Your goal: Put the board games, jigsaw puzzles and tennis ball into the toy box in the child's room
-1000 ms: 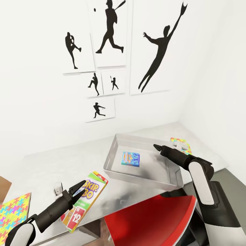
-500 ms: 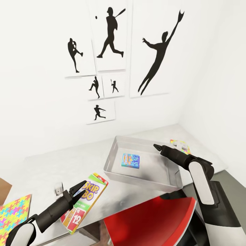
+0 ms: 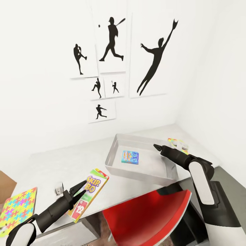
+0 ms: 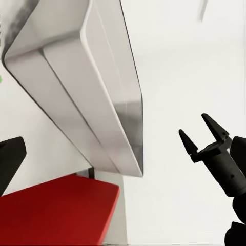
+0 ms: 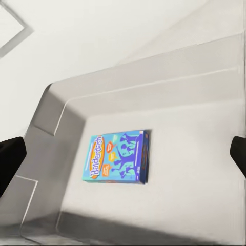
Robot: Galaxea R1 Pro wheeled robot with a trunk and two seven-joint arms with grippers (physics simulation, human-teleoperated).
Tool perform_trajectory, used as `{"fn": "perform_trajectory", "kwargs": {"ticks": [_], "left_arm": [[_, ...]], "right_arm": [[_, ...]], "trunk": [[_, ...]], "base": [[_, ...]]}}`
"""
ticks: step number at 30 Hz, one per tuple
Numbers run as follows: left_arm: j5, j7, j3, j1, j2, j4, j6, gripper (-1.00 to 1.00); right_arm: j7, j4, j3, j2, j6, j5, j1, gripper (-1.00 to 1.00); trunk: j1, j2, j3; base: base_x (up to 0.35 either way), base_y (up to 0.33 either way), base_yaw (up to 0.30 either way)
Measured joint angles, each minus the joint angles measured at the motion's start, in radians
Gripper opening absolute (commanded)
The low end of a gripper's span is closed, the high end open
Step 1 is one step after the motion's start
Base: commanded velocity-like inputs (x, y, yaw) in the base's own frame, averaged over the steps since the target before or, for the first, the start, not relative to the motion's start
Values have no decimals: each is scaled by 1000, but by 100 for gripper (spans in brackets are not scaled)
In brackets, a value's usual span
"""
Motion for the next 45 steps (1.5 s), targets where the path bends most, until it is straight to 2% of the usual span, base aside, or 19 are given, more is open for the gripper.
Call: {"fn": "perform_trajectory", "kwargs": {"ticks": [35,45], "left_arm": [[1,-7,-2,0,0,-10,2,100],[-3,-1,-1,-2,-1,0,0,100]], "right_arm": [[-1,0,-2,-5,0,0,0,100],[-1,0,-4,-48,0,0,2,100]], "trunk": [[0,0,56],[0,0,73]], "base": [[-300,0,0],[-76,0,0]]}}
